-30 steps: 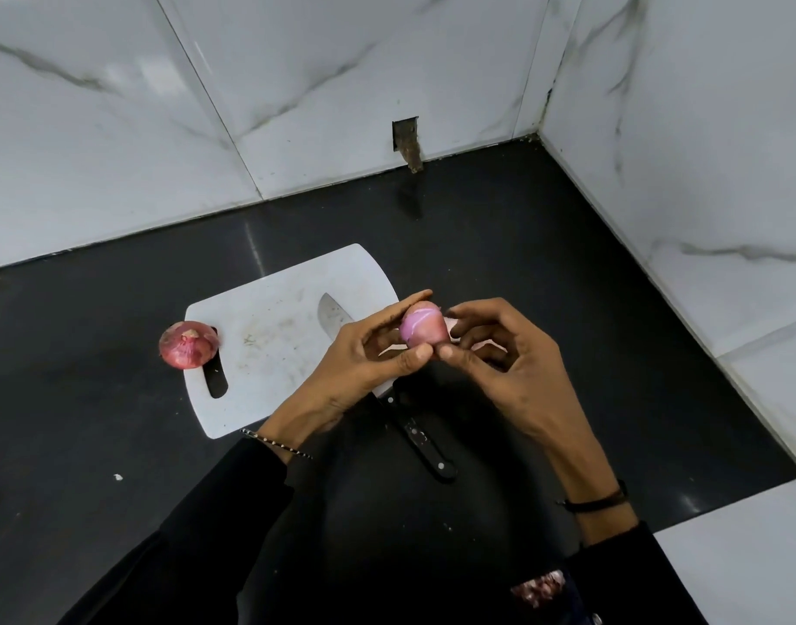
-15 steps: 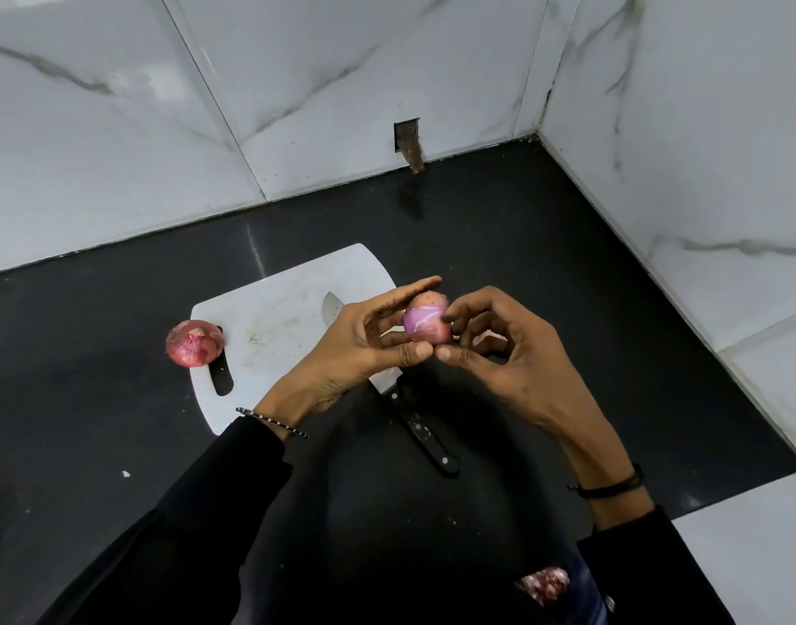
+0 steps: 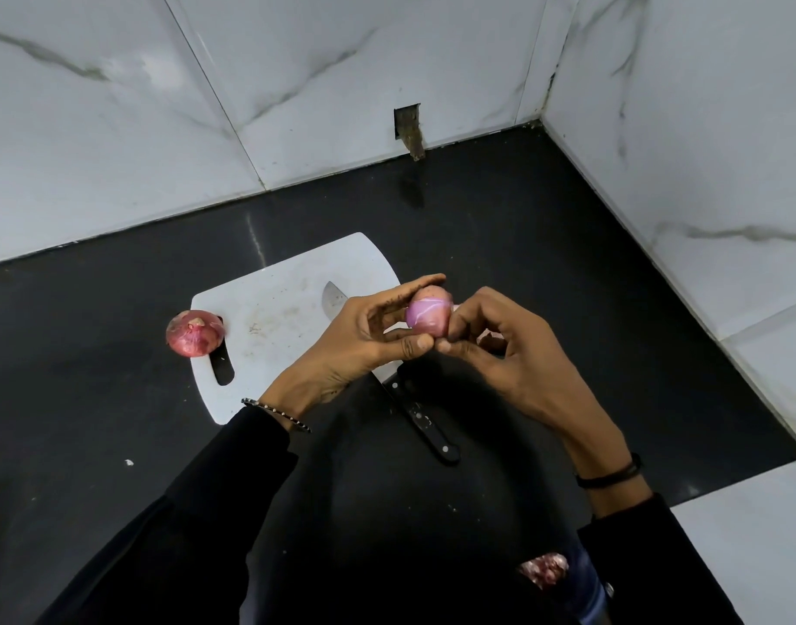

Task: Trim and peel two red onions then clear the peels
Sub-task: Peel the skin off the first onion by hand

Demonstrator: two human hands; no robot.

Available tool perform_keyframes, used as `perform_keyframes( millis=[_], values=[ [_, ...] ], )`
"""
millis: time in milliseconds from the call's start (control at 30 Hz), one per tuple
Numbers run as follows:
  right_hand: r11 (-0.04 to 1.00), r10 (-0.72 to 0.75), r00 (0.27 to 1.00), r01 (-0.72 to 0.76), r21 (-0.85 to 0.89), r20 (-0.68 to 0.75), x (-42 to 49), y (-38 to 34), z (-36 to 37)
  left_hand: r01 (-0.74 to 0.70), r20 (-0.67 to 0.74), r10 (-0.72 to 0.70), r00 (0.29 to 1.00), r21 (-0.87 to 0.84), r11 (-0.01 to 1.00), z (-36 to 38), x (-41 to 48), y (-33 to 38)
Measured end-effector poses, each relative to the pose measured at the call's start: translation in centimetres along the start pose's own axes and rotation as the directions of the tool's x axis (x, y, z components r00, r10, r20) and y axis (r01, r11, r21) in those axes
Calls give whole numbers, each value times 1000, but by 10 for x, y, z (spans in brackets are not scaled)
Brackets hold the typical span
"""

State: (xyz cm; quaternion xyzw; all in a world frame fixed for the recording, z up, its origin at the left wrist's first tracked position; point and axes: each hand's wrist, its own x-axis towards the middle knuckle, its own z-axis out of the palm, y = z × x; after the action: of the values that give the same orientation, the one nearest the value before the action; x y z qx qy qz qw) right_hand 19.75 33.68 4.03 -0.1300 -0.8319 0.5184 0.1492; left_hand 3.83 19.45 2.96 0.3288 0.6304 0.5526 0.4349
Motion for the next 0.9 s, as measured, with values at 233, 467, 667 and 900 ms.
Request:
perform_keyframes(
  millis=[233, 467, 667, 900],
  values=[
    [1000, 26, 997, -25, 8, -76, -1, -1, -3, 2, 1, -2, 1000, -13, 1000, 1, 0, -1],
    [999, -31, 998, 32, 6, -63, -5, -7, -3, -8, 29, 8, 1000, -17, 1000, -2, 0, 0],
    [999, -44, 998, 44, -8, -52, -5, -8, -1, -17, 29, 16, 999, 14, 1000, -4, -1, 1],
    [990, -97, 995, 92, -105, -39, -2, -7, 4, -32, 2, 31, 1000, 42, 999, -5, 2, 3]
  ],
)
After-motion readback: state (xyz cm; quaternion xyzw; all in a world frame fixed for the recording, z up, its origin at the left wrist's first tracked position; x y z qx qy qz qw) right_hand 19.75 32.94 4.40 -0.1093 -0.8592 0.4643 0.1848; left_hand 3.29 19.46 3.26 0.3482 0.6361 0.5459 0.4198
